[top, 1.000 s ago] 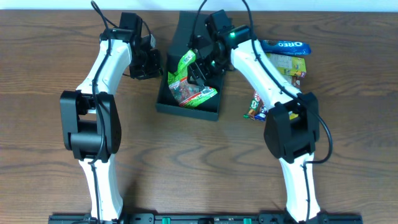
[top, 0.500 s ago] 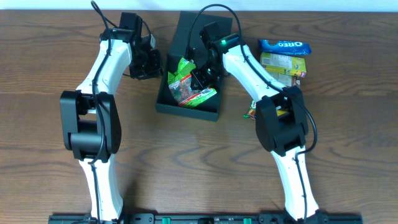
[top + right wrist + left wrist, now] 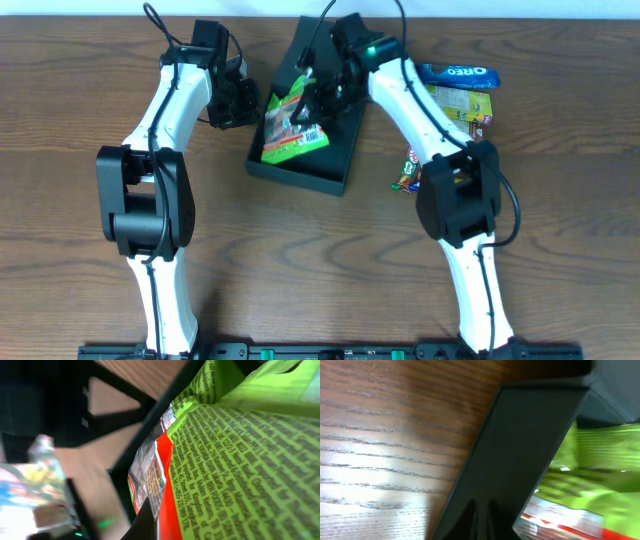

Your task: Pack container

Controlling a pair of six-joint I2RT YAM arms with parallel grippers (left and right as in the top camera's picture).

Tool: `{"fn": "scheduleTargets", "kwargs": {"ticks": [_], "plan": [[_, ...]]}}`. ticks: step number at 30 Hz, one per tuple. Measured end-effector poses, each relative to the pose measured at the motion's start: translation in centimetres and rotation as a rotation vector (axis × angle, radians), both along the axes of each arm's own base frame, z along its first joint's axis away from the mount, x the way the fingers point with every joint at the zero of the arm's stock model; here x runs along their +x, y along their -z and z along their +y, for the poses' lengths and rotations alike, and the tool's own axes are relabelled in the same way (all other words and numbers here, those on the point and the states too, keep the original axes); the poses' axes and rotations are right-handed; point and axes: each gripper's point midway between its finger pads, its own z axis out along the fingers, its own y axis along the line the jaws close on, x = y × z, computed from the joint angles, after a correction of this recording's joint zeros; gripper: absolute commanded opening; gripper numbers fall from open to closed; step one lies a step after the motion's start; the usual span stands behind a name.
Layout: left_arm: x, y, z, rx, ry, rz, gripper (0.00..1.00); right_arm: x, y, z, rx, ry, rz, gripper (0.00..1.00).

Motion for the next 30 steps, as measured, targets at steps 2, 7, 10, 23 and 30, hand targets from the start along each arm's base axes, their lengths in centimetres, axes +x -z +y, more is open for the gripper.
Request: {"fn": "scheduleTargets", "kwargs": {"ticks": [2, 7, 10, 23, 30], "plan": [[0.0, 0.0, 0.0, -0.003, -0.017, 0.009, 0.07, 0.4, -0.6, -0.4, 0.029, 0.041, 0.047, 0.01], [-0.1, 0.0, 0.0, -0.006, -0.035, 0.016, 0.07, 0.3, -1.1, -0.8, 0.054, 0.109, 0.153, 0.01], [0.0, 0.0, 0.0, -0.007, -0.041, 0.019, 0.07, 0.2, -1.2, -0.5, 0.05, 0.133, 0.19, 0.02], [0.0, 0.0, 0.0, -0.012, -0.067, 0.026, 0.12, -0.3, 1.0, 1.0, -0.119, 0.231, 0.186, 0.01], [0.0, 0.0, 0.0, -0.012, -0.067, 0.026, 0.16, 0.4, 1.8, 0.2, -0.177, 0.273, 0.159, 0.99]]}}
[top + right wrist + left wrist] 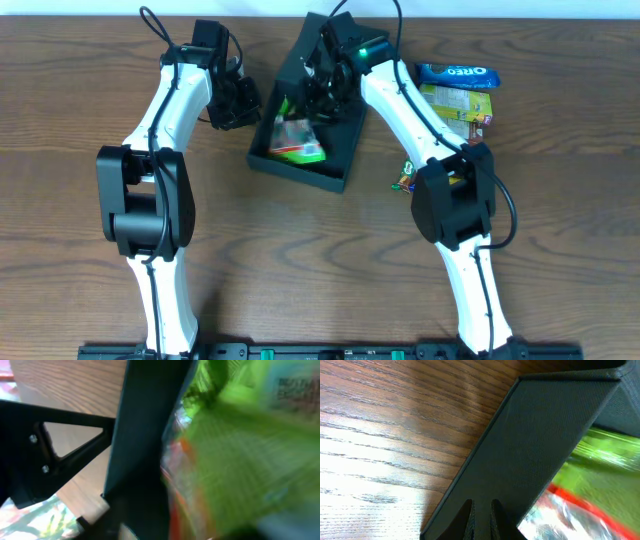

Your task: Pack container

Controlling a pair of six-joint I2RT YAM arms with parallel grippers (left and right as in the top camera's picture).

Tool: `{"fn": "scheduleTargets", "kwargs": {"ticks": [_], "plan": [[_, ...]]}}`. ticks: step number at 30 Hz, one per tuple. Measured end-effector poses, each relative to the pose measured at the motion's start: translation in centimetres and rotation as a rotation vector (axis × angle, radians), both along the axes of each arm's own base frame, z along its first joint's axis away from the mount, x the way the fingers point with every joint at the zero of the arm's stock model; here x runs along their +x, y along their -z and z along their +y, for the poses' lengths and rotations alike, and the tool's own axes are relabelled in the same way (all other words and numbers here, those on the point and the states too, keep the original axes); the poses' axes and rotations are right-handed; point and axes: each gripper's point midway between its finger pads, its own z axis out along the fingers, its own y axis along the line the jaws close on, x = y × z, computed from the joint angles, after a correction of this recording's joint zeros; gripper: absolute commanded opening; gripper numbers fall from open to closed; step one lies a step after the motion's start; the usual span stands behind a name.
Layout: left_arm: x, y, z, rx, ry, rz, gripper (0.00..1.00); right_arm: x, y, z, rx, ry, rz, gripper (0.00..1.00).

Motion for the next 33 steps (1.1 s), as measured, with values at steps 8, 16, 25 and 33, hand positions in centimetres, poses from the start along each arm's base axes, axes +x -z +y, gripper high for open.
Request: {"fn": "scheduleTargets", "kwargs": {"ticks": [8, 16, 25, 33], "plan": [[0.0, 0.0, 0.0, 0.0, -0.003, 0.001, 0.19, 0.0, -0.3, -1.4, -0.038, 0.023, 0.015, 0.98], [0.0, 0.0, 0.1, 0.003, -0.004, 0.001, 0.2, 1.2, -5.2, -4.6, -0.16, 0.042, -0.174, 0.02], [0.0, 0.0, 0.1, 0.003, -0.004, 0.001, 0.2, 1.0, -4.0, -2.1, -0.252, -0.038, -0.281, 0.02], [0.0, 0.0, 0.1, 0.004, -0.004, 0.001, 0.2, 0.1, 5.7, -3.0, -0.424, -0.084, -0.145, 0.02]]}}
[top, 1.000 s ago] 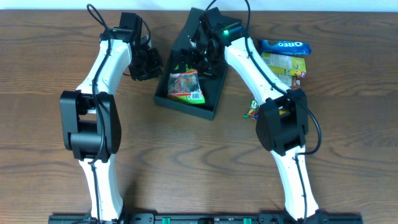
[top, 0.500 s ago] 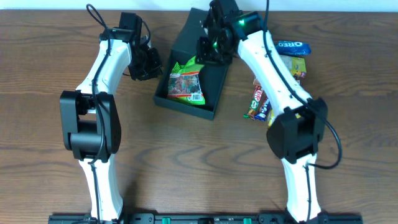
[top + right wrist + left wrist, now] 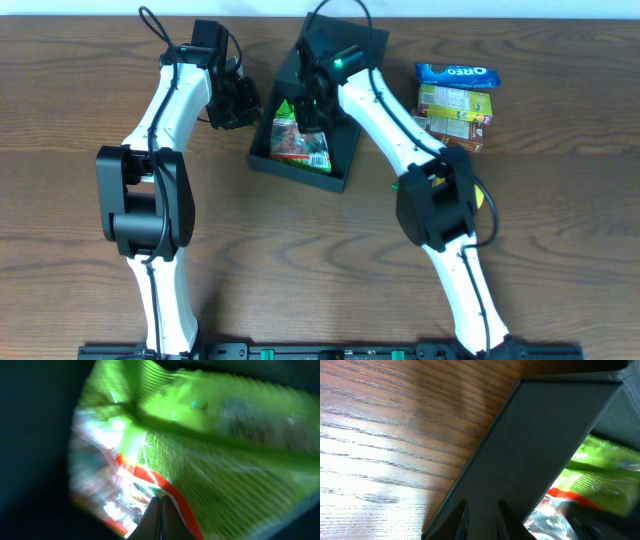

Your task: Pack container

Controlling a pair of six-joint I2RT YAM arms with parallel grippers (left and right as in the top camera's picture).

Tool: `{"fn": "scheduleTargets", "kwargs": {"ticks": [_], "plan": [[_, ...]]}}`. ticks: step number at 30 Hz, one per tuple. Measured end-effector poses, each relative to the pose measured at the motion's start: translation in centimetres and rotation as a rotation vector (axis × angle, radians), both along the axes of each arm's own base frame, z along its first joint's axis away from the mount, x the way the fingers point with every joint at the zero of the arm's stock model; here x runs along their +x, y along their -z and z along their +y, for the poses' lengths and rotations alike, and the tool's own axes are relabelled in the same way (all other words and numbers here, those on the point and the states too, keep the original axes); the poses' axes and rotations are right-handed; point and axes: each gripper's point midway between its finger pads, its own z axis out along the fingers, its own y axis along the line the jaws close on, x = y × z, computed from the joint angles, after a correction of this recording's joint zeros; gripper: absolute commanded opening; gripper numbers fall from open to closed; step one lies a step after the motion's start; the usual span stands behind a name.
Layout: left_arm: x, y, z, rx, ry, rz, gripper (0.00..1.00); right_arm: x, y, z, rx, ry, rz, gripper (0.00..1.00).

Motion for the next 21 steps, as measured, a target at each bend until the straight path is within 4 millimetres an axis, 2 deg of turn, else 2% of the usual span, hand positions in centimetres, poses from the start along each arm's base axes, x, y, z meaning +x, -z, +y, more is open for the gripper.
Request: {"fn": "scheduleTargets", "kwargs": {"ticks": [3, 15, 21], "plan": [[0.0, 0.0, 0.0, 0.0, 0.0, 0.0, 0.2, -0.1, 1.4, -0.5, -0.022, 0.005, 0.025, 0.01], [0.0, 0.0, 0.0, 0.0, 0.0, 0.0, 0.22, 1.1, 1.3, -0.2, -0.013, 0.002, -0.03, 0.01], [0.0, 0.0, 0.0, 0.0, 0.0, 0.0, 0.22, 1.7, 0.9, 0.8, 0.04, -0.006, -0.05, 0.02]]}}
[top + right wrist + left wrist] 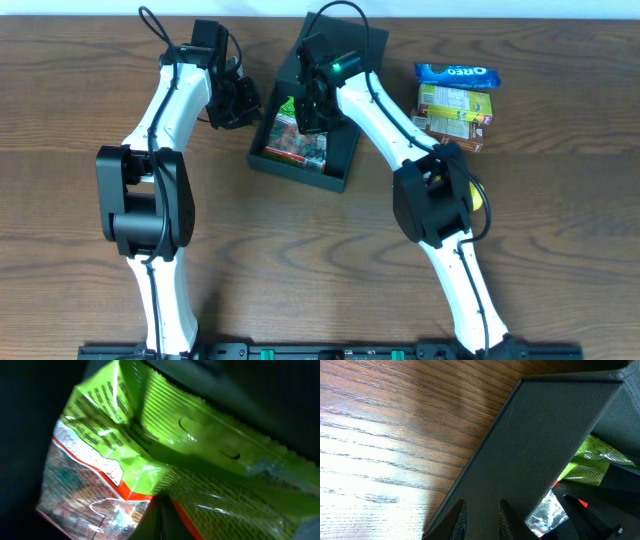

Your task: Pack container

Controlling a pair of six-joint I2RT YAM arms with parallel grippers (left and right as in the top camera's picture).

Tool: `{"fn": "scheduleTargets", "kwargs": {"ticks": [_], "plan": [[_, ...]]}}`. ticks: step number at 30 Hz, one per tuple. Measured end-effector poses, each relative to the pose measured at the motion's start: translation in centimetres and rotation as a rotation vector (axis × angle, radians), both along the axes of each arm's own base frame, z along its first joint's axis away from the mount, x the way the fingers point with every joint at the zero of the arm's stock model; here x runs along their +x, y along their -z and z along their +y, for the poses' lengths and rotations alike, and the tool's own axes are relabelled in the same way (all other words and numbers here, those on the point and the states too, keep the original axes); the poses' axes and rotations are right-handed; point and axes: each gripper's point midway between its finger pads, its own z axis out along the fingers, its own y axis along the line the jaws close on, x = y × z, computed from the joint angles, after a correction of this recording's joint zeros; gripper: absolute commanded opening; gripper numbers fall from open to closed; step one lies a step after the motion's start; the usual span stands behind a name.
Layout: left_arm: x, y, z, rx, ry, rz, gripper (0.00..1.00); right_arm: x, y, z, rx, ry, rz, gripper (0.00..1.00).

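The black container point(303, 171) stands at the table's back middle; its outer wall point(540, 435) fills the left wrist view. A green and red snack bag point(298, 142) lies inside it, crumpled, with its green top point(210, 460) and a foil corner point(547, 512) showing. My right gripper point(311, 108) reaches down into the container, and its tip point(160, 506) is shut on a fold of the bag. My left gripper point(243, 100) is beside the container's left wall, its fingers point(459, 512) a little apart against that wall.
To the right of the container lie a blue Oreo pack point(458, 73), a yellow-green box point(455, 100) and a brown pack point(456, 127). A yellow item point(479, 198) peeks from behind the right arm. The table's far edge runs just behind the container.
The bag lies a little flatter and lower in the container, with my right gripper still on it. The left fingers stand slightly wider apart. The left arm has not moved.
My right gripper held the snack bag over the container's left part. Then the bag was lower inside the container, then settled near its front end, where it now lies. The left gripper stayed at the container's left wall, its fingers widening slightly.
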Motion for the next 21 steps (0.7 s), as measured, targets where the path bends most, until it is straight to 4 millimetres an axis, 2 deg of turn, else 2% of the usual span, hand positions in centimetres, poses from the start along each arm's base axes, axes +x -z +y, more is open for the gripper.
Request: {"fn": "scheduleTargets", "kwargs": {"ticks": [13, 21], "plan": [[0.0, 0.0, 0.0, 0.001, 0.0, 0.001, 0.23, 1.6, -0.4, 0.4, 0.008, 0.007, -0.073, 0.01], [-0.1, 0.0, 0.1, 0.003, -0.001, 0.004, 0.23, 2.4, -0.5, 1.7, 0.068, -0.005, -0.1, 0.01]]}}
